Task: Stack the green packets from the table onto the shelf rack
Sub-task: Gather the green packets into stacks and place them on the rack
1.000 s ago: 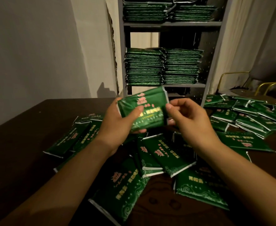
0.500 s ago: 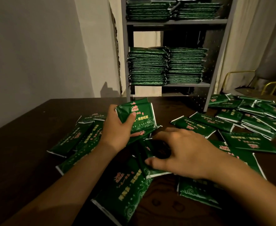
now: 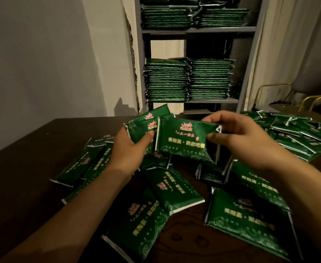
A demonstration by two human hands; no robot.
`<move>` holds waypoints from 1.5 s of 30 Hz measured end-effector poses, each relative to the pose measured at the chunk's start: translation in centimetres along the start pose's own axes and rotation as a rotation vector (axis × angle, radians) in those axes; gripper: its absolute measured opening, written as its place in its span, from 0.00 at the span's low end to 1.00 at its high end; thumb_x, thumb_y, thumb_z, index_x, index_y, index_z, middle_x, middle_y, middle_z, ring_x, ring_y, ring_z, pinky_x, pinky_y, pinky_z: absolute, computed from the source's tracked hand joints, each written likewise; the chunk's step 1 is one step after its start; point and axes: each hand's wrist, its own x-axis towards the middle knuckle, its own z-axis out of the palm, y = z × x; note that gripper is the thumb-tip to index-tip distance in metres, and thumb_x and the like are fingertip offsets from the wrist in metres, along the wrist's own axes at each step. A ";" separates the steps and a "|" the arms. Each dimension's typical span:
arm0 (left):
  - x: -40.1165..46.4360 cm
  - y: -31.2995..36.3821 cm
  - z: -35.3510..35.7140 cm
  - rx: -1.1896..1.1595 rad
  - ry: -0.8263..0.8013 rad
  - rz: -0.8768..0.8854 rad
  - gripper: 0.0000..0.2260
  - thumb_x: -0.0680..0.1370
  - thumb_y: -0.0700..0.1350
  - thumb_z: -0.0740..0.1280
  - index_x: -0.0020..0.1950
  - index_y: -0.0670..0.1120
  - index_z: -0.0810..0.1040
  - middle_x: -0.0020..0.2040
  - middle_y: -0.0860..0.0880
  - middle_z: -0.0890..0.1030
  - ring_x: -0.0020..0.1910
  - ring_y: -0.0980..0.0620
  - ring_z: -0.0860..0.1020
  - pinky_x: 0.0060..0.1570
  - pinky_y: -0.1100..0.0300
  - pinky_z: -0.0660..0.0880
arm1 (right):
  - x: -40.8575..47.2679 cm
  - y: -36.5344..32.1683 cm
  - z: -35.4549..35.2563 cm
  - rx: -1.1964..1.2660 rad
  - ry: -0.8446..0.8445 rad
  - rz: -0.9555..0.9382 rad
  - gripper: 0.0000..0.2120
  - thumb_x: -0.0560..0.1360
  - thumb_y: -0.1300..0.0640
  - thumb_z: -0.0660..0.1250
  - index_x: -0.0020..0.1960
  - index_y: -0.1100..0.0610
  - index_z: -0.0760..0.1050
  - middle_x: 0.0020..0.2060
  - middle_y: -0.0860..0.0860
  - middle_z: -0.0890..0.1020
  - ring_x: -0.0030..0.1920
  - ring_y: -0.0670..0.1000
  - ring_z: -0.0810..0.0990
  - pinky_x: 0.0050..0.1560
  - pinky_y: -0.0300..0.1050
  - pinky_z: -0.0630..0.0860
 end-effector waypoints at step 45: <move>-2.0 0.9 0.4 0.028 -0.277 0.022 0.22 0.72 0.34 0.75 0.62 0.49 0.75 0.54 0.47 0.84 0.51 0.49 0.84 0.49 0.49 0.83 | 1.6 4.7 2.6 0.237 -0.038 -0.086 0.21 0.68 0.71 0.75 0.57 0.57 0.77 0.49 0.54 0.86 0.50 0.52 0.85 0.48 0.42 0.82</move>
